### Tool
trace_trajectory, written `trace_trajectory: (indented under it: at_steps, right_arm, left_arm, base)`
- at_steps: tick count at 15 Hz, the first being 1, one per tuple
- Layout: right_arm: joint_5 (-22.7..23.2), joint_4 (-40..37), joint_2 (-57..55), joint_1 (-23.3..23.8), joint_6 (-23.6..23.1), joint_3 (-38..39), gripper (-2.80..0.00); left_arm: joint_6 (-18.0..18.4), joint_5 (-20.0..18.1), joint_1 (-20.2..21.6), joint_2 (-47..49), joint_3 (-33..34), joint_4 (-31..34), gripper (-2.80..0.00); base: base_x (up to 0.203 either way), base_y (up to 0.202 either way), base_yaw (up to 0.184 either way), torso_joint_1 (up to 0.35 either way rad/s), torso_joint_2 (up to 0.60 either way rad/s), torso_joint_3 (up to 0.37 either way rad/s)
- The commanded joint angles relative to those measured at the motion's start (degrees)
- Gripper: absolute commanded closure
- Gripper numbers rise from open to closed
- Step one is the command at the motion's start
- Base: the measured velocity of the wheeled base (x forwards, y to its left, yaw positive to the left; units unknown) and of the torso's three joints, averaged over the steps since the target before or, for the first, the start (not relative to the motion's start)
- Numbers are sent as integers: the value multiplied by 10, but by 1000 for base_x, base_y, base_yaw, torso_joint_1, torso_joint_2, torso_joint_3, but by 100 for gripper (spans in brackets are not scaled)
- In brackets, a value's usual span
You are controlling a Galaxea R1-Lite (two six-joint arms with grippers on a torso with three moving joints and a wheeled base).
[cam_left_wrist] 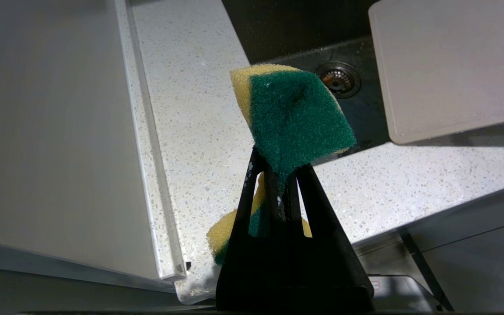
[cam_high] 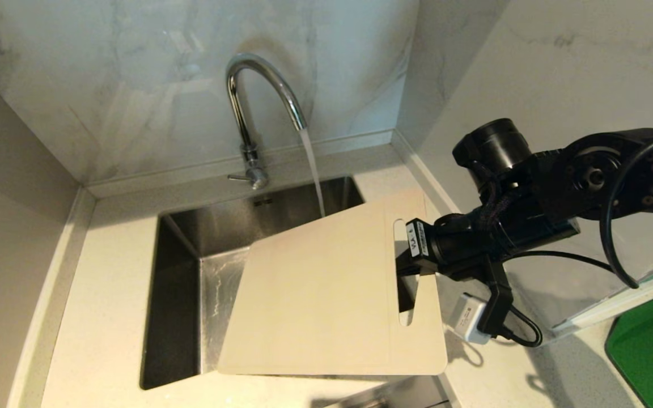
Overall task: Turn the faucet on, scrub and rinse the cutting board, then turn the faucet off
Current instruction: Scrub the cutting board underwater
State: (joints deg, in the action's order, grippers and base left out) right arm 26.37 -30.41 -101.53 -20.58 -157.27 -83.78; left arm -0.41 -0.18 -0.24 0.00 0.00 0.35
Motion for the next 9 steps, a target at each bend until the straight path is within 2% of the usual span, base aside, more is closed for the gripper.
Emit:
trace_trajectory:
  at_steps: [1,9]
  right_arm:
    - [1,-2,-19,0,-9,-20,0]
    - [3,-3,-102,8,-9,-141,0]
  left_arm:
    - [0,0,0,1,0,0,0]
    - [0,0,0,1,0,1,0]
  base:
    - [0,0,0,0,0,0]
    - [0,0,0,0,0,0]
